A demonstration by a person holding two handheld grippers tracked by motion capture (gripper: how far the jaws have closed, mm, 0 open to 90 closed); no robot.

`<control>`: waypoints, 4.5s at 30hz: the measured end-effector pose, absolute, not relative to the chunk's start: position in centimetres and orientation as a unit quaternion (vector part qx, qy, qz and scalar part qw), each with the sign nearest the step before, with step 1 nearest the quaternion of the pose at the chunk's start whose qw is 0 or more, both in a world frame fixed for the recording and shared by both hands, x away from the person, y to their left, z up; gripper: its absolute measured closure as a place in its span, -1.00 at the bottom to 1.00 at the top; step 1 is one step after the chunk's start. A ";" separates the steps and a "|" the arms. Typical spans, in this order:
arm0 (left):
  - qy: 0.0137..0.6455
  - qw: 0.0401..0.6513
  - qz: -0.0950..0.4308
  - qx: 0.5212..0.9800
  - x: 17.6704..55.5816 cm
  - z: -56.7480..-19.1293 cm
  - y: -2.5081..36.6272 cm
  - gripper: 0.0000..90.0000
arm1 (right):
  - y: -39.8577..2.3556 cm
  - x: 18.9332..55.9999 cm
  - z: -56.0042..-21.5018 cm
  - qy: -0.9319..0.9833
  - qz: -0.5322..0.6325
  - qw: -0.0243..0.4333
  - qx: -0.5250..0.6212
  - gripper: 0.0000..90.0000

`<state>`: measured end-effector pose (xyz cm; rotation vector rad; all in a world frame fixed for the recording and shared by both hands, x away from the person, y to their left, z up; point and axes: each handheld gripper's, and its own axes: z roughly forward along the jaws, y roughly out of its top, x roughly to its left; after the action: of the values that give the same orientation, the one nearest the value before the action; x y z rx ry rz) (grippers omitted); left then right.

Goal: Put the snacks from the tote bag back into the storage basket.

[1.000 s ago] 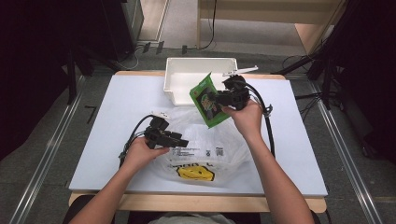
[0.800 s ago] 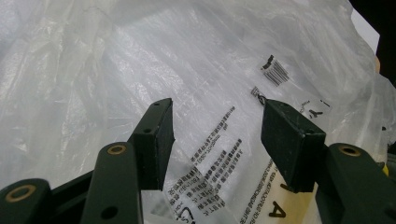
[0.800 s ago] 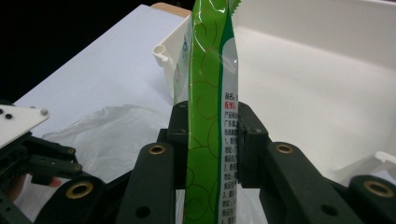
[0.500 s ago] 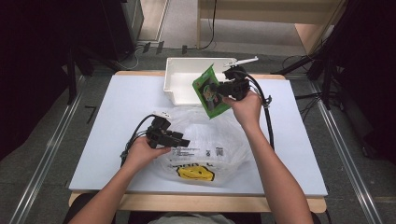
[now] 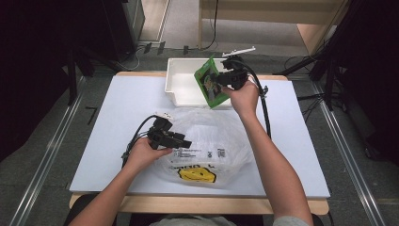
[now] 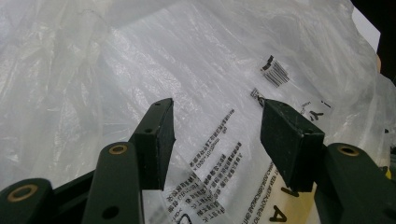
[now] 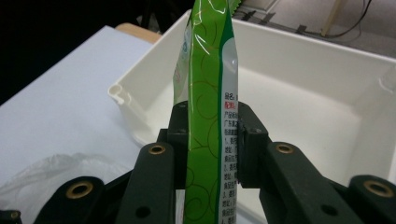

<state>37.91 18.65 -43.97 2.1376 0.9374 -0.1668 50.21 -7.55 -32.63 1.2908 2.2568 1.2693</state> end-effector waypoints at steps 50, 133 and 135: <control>0.371 0.389 -0.070 0.840 38.0 -43.9 19.2 0.04 | -3.2 63.1 -33.9 0.744 0.409 0.156 0.506 0.64; 0.363 0.372 -0.078 0.851 37.8 -44.6 18.5 0.06 | -2.8 64.8 -38.9 0.744 0.390 0.180 0.512 0.66; 0.362 0.371 -0.078 0.851 37.8 -44.6 18.5 0.06 | -2.6 64.8 -39.2 0.749 0.383 0.185 0.508 0.66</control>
<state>37.83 18.48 -44.62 2.1835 0.9289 -0.1992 64.79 -2.57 -39.24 1.4323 2.1096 1.0806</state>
